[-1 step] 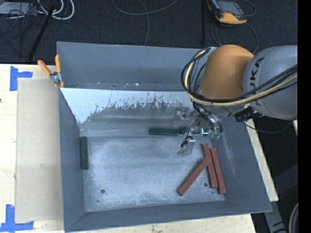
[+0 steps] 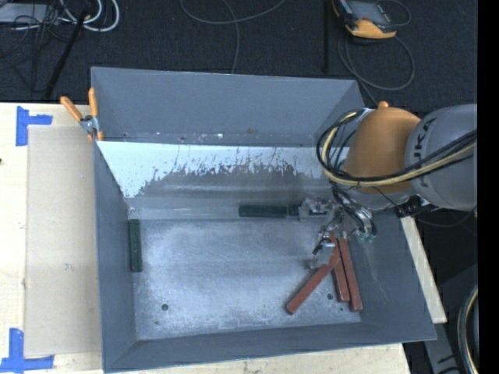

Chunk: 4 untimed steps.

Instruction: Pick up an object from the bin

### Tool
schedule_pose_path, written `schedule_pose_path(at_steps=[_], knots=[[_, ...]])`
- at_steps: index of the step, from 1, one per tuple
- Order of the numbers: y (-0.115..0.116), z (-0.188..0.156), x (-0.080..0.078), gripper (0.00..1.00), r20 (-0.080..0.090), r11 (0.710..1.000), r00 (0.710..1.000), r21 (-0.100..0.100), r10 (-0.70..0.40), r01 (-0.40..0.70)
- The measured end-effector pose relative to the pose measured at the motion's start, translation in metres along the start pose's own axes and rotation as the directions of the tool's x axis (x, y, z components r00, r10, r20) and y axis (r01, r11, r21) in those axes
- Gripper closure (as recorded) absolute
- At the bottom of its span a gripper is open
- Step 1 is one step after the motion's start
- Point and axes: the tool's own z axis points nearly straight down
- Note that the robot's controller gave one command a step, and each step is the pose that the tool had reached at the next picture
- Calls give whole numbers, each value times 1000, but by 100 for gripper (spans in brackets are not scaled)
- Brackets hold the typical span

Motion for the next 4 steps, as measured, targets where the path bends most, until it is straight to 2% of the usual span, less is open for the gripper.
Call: schedule_pose_path(at_steps=[1, 2, 3, 4], knots=[[52, -6, 76, 0, 3, 923, 923, -3, -386, 386], [-1, -29, 123, 0, 0, 940, 940, 0, -341, 341], [-57, -6, 104, 0, 6, 965, 965, -1, -263, 263], [-48, 2, 42, 0, 7, 722, 722, -3, -692, 692]])
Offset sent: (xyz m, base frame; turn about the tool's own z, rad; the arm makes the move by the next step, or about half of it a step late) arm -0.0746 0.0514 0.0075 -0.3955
